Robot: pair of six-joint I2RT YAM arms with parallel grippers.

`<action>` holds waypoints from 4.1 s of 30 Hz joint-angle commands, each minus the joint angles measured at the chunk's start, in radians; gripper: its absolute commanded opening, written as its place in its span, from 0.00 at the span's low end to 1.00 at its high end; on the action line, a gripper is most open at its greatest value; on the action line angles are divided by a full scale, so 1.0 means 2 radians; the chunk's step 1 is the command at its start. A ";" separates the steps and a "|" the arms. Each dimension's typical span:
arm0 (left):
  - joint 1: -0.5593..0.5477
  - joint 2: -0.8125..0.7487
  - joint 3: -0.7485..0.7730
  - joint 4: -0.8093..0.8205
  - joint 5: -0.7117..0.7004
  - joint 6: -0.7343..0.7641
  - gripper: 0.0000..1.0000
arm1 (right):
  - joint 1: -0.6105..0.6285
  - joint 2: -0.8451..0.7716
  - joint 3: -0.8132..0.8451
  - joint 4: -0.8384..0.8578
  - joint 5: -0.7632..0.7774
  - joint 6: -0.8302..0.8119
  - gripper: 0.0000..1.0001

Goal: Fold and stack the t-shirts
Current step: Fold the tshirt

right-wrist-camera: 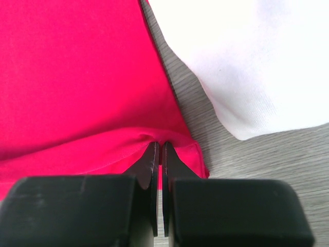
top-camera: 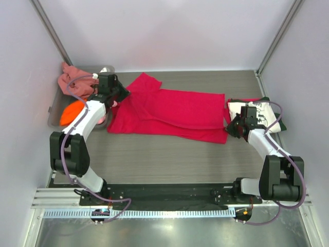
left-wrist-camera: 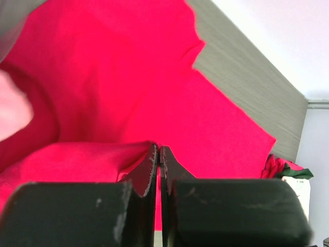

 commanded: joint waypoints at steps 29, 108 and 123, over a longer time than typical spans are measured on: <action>-0.027 0.204 0.225 0.003 -0.060 0.024 0.00 | 0.002 0.100 0.099 0.058 0.021 0.036 0.01; -0.026 -0.281 -0.373 0.049 -0.172 -0.189 0.72 | -0.044 -0.120 -0.118 0.021 0.140 0.074 0.01; -0.043 -0.121 -0.394 0.275 -0.170 -0.198 0.56 | -0.044 -0.128 -0.133 0.057 0.101 0.058 0.01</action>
